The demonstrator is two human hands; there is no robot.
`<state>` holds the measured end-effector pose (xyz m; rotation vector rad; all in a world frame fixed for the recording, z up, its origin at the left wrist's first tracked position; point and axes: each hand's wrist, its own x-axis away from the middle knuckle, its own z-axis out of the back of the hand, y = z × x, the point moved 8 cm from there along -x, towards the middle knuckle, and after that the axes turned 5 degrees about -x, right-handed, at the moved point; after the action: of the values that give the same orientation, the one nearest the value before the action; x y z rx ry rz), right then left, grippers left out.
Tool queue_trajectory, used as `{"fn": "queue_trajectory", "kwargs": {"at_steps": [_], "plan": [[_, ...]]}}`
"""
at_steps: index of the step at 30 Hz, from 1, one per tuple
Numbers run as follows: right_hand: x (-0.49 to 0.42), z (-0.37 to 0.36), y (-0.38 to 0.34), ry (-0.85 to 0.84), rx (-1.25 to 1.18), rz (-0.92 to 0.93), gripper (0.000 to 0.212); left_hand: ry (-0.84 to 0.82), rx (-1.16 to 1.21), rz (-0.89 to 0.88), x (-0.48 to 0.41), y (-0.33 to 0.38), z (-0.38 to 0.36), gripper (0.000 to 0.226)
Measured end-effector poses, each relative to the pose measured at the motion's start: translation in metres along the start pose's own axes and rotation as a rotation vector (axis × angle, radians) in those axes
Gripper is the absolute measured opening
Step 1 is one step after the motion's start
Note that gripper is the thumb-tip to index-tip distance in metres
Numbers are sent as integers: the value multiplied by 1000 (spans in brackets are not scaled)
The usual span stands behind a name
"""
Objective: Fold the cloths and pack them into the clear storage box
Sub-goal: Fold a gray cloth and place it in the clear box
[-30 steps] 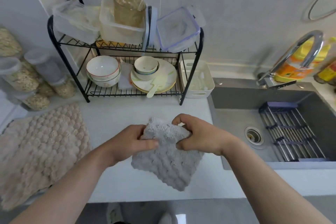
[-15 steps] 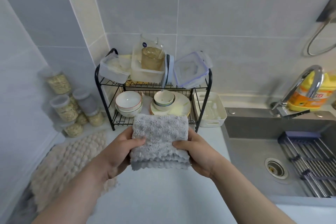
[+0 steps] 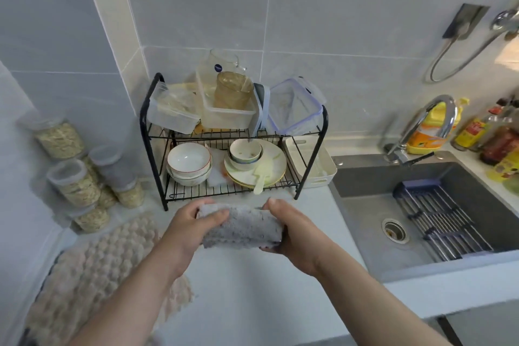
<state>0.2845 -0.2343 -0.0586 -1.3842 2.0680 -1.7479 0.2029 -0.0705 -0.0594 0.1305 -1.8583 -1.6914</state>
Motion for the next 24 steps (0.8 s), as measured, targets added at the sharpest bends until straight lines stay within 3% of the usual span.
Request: {"fn": "queue_trajectory", "kwargs": {"at_steps": [2, 4, 6, 9, 13, 22, 24], "plan": [[-1, 7, 1, 144, -5, 79, 14, -62, -43, -47, -8, -1, -3, 50], [5, 18, 3, 260, -50, 147, 42, -113, -21, -68, -14, -4, -9, 61], [18, 29, 1, 336, -39, 204, 58, -199, 8, -85, -16, -5, -25, 58], [50, 54, -11, 416, 13, 294, 45, -369, 66, -80, -6, 1, -69, 51], [114, 101, -28, 486, -22, 398, 39, -473, 33, -155, 10, 22, -139, 40], [294, 258, -19, 813, -107, 562, 38, -850, -44, -241, 94, 34, -361, 76], [339, 293, -16, 884, -121, 626, 36, -904, -40, -261, 120, 34, -414, 60]]}}
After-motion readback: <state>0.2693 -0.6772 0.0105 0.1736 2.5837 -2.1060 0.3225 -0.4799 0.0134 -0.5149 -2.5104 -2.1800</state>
